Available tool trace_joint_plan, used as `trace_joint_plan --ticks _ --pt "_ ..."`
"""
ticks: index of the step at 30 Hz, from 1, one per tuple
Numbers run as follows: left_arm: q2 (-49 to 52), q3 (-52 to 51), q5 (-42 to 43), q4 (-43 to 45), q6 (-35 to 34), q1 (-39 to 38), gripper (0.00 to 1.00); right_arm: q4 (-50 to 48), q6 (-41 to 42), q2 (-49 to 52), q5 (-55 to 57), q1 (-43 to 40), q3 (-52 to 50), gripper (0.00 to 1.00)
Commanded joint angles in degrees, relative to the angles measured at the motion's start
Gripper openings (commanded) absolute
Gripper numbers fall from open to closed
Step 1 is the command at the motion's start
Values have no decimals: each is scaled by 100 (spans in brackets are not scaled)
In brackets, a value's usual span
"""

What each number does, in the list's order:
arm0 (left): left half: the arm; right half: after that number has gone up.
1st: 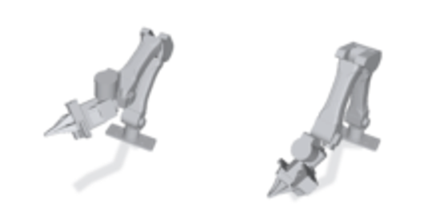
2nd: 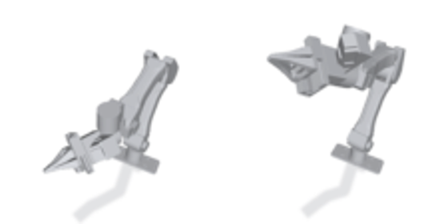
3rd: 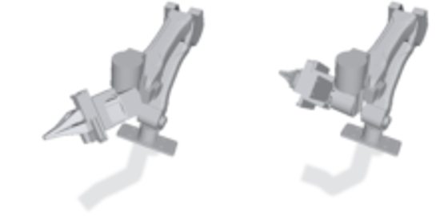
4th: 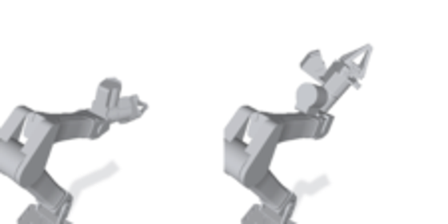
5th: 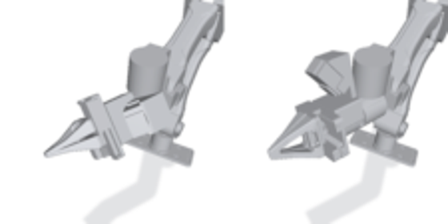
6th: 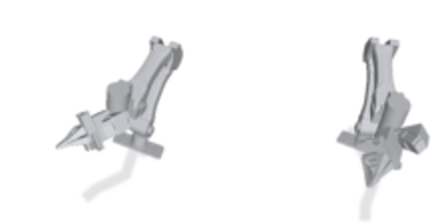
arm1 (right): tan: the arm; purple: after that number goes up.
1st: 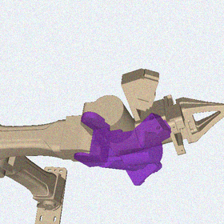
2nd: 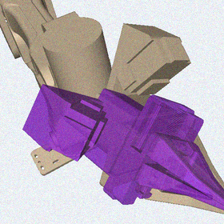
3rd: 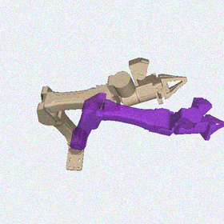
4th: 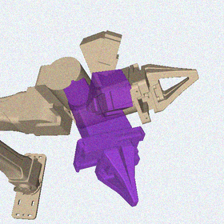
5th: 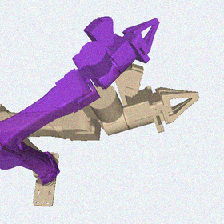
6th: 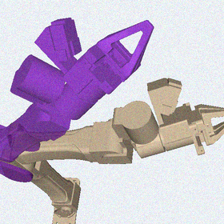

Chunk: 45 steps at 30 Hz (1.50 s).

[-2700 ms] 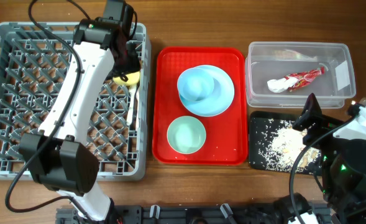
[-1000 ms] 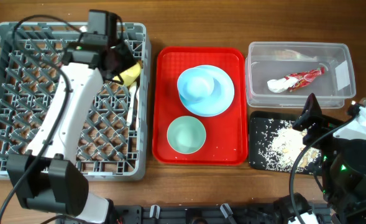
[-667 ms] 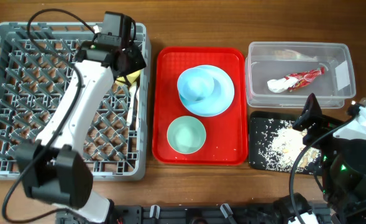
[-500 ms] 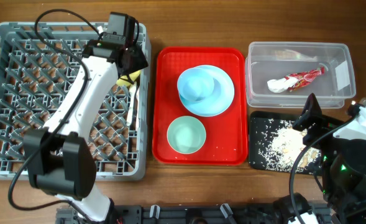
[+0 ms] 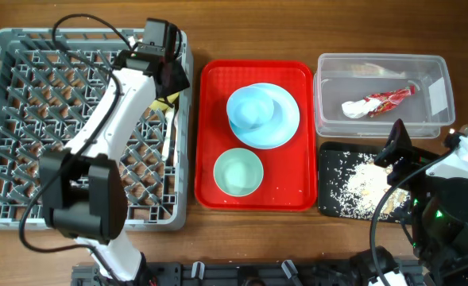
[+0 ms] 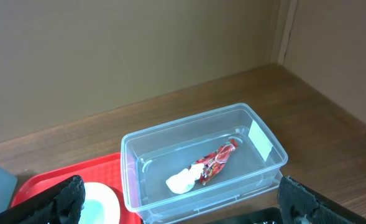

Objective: Sort waste into correct bins and load items into the dishwasher rack

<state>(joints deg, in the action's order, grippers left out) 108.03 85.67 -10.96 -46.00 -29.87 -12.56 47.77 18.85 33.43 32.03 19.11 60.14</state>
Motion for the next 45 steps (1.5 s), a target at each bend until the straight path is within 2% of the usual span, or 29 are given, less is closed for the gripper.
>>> trace_joint_plan --ticks 1,5,7,10,17,20,23,28,41,45 --pt "140 -35 -376 -9 -61 -9 74 -11 70 -17 94 -13 50 100" --pt "35 -11 -905 -116 -59 9 73 -11 70 -17 92 -13 50 100" --pt "-116 -11 -1029 -157 -59 13 63 -11 70 -17 94 -13 50 100" --pt "-396 -11 -1034 -201 -59 13 56 -11 70 -17 94 -13 50 100" --pt "-828 -11 -1102 -208 -59 87 55 -11 70 -17 94 -13 50 100" --pt "-957 -11 -994 -339 -61 133 63 -11 68 -17 92 -13 50 100" --pt "-1016 -11 -424 -529 92 76 68 -11 70 -17 92 -13 50 100" --pt "-944 -28 -166 -925 240 -72 72 -11 68 -17 92 -13 50 100" --pt "-872 -28 -125 -1580 116 -671 66 -11 70 -17 92 -13 50 100" --pt "-769 -39 177 -1849 111 -752 58 -11 70 -17 92 -13 50 100"
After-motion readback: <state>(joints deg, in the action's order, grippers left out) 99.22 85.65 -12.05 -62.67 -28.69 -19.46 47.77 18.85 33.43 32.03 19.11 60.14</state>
